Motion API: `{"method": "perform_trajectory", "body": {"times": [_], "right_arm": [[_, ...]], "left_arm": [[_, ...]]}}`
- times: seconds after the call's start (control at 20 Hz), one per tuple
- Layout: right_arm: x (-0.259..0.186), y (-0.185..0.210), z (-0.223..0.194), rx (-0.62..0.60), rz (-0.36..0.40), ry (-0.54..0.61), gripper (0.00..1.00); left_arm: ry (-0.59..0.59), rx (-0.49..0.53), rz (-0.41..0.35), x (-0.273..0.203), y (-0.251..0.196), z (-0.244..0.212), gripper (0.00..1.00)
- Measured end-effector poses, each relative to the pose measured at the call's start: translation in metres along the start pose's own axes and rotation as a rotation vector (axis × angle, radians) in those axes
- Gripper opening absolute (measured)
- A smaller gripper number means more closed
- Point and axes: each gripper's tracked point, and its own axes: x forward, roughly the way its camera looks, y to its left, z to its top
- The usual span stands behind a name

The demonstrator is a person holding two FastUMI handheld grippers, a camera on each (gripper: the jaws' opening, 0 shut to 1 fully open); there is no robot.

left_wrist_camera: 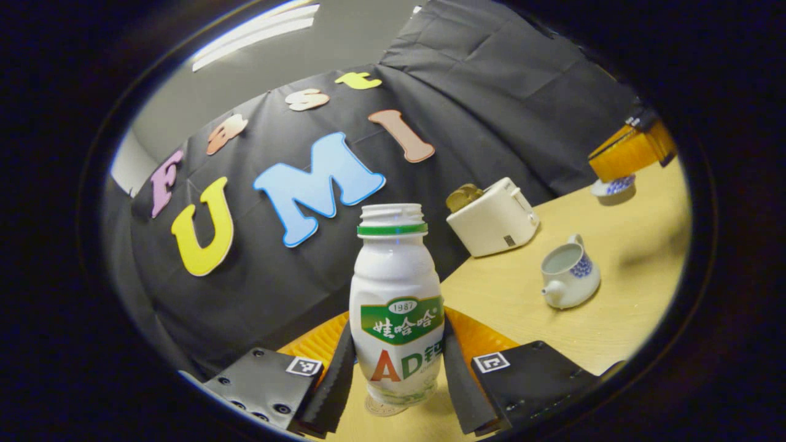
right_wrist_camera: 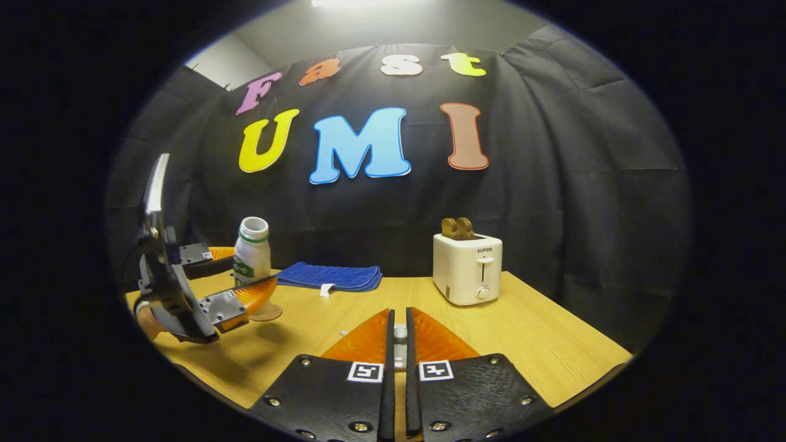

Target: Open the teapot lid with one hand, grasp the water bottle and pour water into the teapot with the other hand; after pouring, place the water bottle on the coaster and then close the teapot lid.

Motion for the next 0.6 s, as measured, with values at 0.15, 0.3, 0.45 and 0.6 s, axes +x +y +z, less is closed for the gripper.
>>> {"method": "perform_trajectory", "body": {"times": [0.15, 0.3, 0.45, 0.6], "right_arm": [[0.035, 0.013, -0.007, -0.019, 0.011, 0.036, 0.07], [0.058, 0.023, -0.015, -0.051, -0.001, 0.045, 0.07], [0.069, 0.028, -0.022, -0.063, -0.008, 0.055, 0.07], [0.074, 0.026, -0.032, -0.071, -0.020, 0.066, 0.07]], "left_arm": [[-0.022, -0.147, 0.017, -0.003, 0.002, 0.006, 0.80], [-0.027, -0.378, 0.037, -0.007, 0.018, 0.005, 0.76], [-0.023, -0.445, 0.079, -0.011, 0.033, 0.002, 0.79], [-0.019, -0.497, 0.096, -0.011, 0.041, -0.004, 0.76]]}}
